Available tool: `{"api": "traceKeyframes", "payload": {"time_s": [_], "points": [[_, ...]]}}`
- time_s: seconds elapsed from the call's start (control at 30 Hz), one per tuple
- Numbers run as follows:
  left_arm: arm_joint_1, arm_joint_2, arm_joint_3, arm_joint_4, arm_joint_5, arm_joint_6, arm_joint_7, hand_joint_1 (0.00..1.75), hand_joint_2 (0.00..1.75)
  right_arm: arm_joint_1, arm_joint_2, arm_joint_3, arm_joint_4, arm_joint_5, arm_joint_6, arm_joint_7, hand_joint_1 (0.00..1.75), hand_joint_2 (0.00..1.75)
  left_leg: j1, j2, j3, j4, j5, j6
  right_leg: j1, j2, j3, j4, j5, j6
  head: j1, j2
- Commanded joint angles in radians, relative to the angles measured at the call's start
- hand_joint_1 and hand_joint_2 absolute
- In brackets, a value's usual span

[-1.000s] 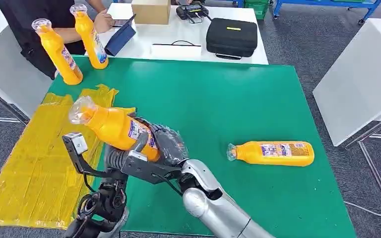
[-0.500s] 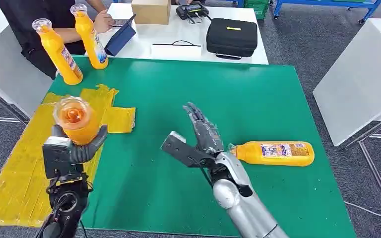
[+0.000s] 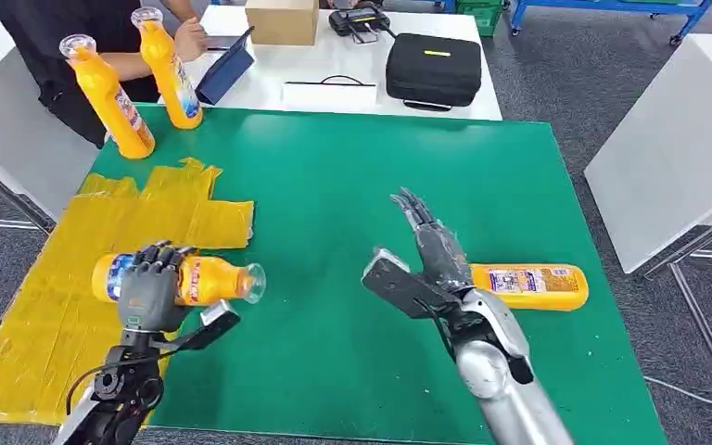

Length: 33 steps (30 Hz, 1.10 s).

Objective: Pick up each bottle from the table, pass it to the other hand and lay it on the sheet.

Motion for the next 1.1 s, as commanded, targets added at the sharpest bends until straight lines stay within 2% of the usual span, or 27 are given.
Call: {"api": "traceKeyframes", "payload": {"time_s": [0.03,0.07,0.1,0.2,0.3,0.37,0.47,0.57,0.67,0.83,0.93,0.97,1.07,1.1], "points": [[-0.075,-0.020,-0.059,0.264,-0.007,-0.146,0.007,1.75,1.75,0.137,-0.164,-0.089,-0.148,0.068,0.059,0.017,0.00,1.75,0.000,-0.005,0.006,0.000,-0.002,-0.002,0.000,-0.007,0.007,0.000,-0.003,-0.002,0.000,0.000],[-0.087,-0.024,-0.054,0.288,0.021,-0.180,-0.009,0.49,1.75,0.168,-0.185,-0.108,-0.164,0.079,0.058,0.016,0.00,1.75,0.000,-0.005,0.003,-0.001,0.000,-0.001,0.000,-0.006,0.005,-0.001,-0.002,-0.002,-0.001,0.000],[-0.109,-0.028,-0.049,0.324,0.024,-0.210,0.020,0.00,0.00,0.206,-0.211,-0.130,-0.182,0.106,0.060,0.013,0.00,1.75,0.000,-0.009,0.006,-0.002,-0.001,-0.002,0.001,-0.011,0.009,-0.002,-0.003,-0.002,-0.001,0.000],[-0.134,-0.027,-0.037,0.324,0.011,-0.220,0.056,0.00,0.00,0.290,-0.270,-0.178,-0.215,0.153,0.061,0.018,0.00,1.75,0.000,-0.009,0.002,-0.001,0.000,-0.001,0.000,-0.011,0.004,-0.001,-0.002,-0.001,-0.001,0.000],[-0.134,-0.025,-0.035,0.317,0.012,-0.225,0.056,0.00,0.00,0.292,-0.268,-0.180,-0.219,0.155,0.060,0.016,0.00,1.75,0.000,-0.010,0.005,-0.001,0.000,-0.002,0.000,-0.012,0.008,-0.001,-0.002,-0.002,-0.001,0.000],[-0.125,-0.030,-0.021,0.295,0.013,-0.217,0.069,0.00,0.00,0.290,-0.276,-0.176,-0.220,0.194,0.072,0.038,0.00,1.75,-0.001,-0.006,0.004,0.000,-0.001,-0.002,0.000,-0.009,0.006,0.000,-0.001,-0.002,0.000,0.000],[-0.124,-0.018,0.017,0.230,-0.027,-0.187,0.124,0.00,0.00,0.380,-0.351,-0.249,-0.277,0.236,0.052,0.058,0.00,1.75,-0.001,-0.007,0.004,0.000,0.000,-0.002,0.000,-0.010,0.006,0.000,0.000,-0.002,-0.001,0.000],[-0.112,-0.022,0.079,0.165,-0.044,-0.199,0.158,0.00,0.00,0.421,-0.345,-0.334,-0.316,0.277,0.067,0.068,0.00,1.75,-0.001,-0.010,0.003,0.001,0.001,0.000,0.000,-0.013,0.005,0.001,-0.001,-0.001,-0.001,0.000],[-0.099,-0.033,0.133,0.121,0.019,-0.171,0.121,0.00,0.00,0.436,-0.354,-0.384,-0.316,0.287,0.072,0.064,0.00,1.75,-0.001,-0.005,0.001,0.000,0.003,0.002,0.000,-0.008,0.003,0.000,0.001,0.000,-0.001,0.000],[-0.097,-0.036,0.133,0.119,0.018,-0.173,0.122,0.00,0.00,0.432,-0.351,-0.381,-0.312,0.288,0.073,0.063,0.00,1.75,-0.001,-0.002,0.002,0.000,0.002,0.001,0.000,-0.007,0.003,0.000,0.002,-0.001,-0.001,0.000],[-0.070,-0.072,0.194,0.029,0.190,-0.170,0.011,0.00,0.00,0.441,-0.338,-0.419,-0.304,0.313,0.070,0.066,0.00,1.75,-0.001,-0.002,0.002,0.000,0.002,0.002,0.000,-0.007,0.003,0.000,0.002,-0.001,0.000,0.000],[-0.042,-0.089,0.216,-0.071,0.329,-0.194,-0.073,0.00,0.00,0.448,-0.335,-0.446,-0.297,0.312,0.072,0.060,0.00,1.75,-0.001,-0.002,0.003,0.000,0.002,0.001,0.000,-0.007,0.004,0.000,0.002,-0.002,-0.001,0.000],[0.012,-0.103,0.226,-0.282,0.556,-0.257,-0.129,0.00,0.00,0.426,-0.369,-0.489,-0.214,0.293,0.066,0.032,0.00,1.75,-0.001,-0.003,0.000,0.001,0.002,0.002,0.000,-0.007,0.001,0.000,0.002,-0.001,-0.001,0.000],[0.021,-0.093,0.208,-0.323,0.638,-0.323,-0.118,0.00,0.00,0.413,-0.374,-0.502,-0.180,0.286,0.063,0.025,0.00,1.75,0.000,-0.002,0.001,0.001,0.002,0.001,0.001,-0.007,0.002,0.000,0.002,-0.001,-0.001,0.000]]}}
